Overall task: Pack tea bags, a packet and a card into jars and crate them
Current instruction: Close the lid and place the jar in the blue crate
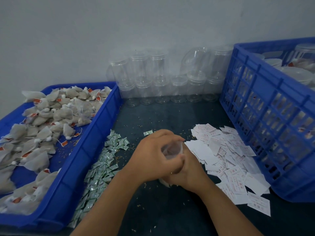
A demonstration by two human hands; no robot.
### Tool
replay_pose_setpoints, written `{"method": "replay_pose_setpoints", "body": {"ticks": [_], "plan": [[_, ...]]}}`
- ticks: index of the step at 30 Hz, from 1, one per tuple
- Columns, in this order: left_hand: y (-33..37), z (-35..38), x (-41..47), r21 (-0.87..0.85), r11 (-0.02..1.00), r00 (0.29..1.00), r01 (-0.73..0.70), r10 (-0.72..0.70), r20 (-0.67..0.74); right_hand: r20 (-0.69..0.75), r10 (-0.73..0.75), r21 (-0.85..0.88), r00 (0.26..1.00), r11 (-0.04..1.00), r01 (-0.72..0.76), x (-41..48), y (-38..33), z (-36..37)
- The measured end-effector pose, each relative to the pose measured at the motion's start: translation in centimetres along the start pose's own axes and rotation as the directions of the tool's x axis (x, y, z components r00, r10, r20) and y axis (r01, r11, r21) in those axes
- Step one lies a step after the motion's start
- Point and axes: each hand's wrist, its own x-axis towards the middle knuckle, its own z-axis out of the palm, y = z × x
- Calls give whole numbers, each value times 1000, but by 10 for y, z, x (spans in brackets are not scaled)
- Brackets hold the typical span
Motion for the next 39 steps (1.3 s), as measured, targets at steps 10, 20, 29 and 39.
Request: {"method": "replay_pose_setpoints", "body": {"ticks": [10,20,29,39], "plan": [[-5,4,-5,-78,990,990,117,-123,-66,-6,13,-88,1000,996,-13,-2,-3,6],[-31,-3,-11,-349,935,998,63,-65,7,27,39,94,999,995,-41,-2,-10,9],[-35,0,-21,-177,937,946,301,-316,-67,81,-89,-521,993,845,118,7,-47,-11],[27,5,24,-637,766,966,87,-221,-133,-32,-29,-615,999,789,4,-19,-128,-95]]}}
